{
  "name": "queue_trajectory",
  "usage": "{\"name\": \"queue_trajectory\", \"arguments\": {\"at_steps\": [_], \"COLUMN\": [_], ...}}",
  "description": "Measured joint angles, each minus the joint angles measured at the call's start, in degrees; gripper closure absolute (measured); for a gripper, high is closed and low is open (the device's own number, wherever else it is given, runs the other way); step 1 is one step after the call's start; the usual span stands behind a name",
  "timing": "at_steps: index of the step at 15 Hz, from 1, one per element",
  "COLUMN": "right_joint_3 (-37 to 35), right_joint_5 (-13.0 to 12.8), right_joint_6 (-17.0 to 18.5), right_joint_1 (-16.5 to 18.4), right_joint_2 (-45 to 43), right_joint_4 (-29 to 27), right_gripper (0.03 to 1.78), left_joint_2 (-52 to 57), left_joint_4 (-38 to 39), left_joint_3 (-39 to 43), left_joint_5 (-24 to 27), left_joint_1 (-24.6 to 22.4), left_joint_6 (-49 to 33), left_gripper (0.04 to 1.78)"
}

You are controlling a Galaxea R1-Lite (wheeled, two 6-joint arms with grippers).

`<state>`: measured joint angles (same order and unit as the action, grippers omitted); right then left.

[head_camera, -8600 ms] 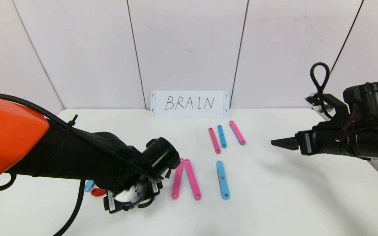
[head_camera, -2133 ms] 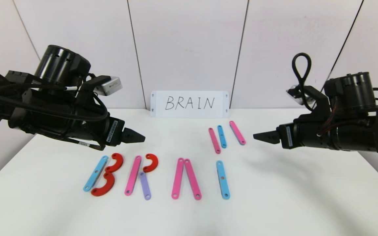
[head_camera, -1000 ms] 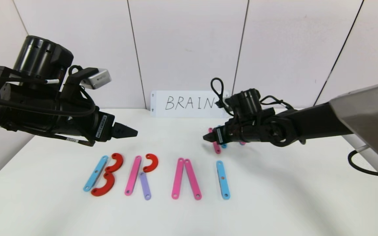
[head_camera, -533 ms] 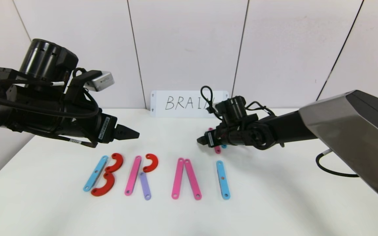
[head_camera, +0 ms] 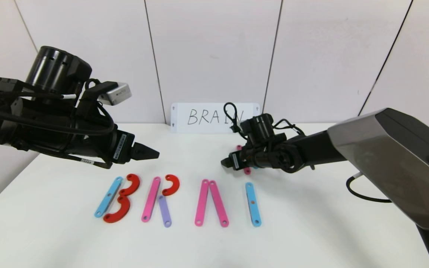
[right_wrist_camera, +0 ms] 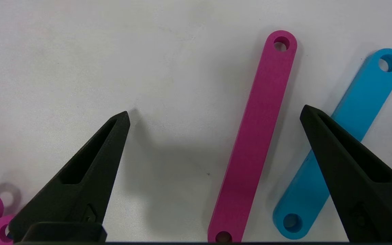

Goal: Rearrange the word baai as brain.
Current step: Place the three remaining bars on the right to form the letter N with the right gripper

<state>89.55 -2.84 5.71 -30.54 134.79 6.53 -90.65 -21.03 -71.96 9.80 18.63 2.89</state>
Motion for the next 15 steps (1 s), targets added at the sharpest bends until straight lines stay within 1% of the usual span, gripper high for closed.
{"name": "queue_trajectory", "arguments": {"at_steps": [6, 8, 9, 10, 12, 13, 15], "right_joint_3": [0.0, 0.0, 0.0, 0.0, 0.0, 0.0, 0.0], "right_joint_5": [-0.5, -0.5, -0.5, -0.5, -0.9, -1.5, -1.6], "right_joint_6": [0.0, 0.0, 0.0, 0.0, 0.0, 0.0, 0.0], "right_joint_1": [-0.2, -0.2, -0.2, -0.2, -0.2, -0.2, -0.4], "right_joint_2": [0.3, 0.4, 0.4, 0.4, 0.4, 0.5, 0.5], "right_joint_4": [0.0, 0.0, 0.0, 0.0, 0.0, 0.0, 0.0], "right_gripper": [0.07, 0.12, 0.19, 0.28, 0.54, 0.71, 1.09], "left_joint_2": [-0.2, -0.2, -0.2, -0.2, -0.2, -0.2, -0.2], "left_joint_4": [0.0, 0.0, 0.0, 0.0, 0.0, 0.0, 0.0], "left_joint_3": [0.2, 0.2, 0.2, 0.2, 0.2, 0.2, 0.3], "left_joint_5": [0.0, 0.0, 0.0, 0.0, 0.0, 0.0, 0.0], "left_joint_1": [0.4, 0.5, 0.5, 0.6, 0.6, 0.7, 0.7], "left_joint_6": [0.0, 0.0, 0.0, 0.0, 0.0, 0.0, 0.0], "left_gripper": [0.08, 0.08, 0.08, 0.08, 0.08, 0.08, 0.08]}}
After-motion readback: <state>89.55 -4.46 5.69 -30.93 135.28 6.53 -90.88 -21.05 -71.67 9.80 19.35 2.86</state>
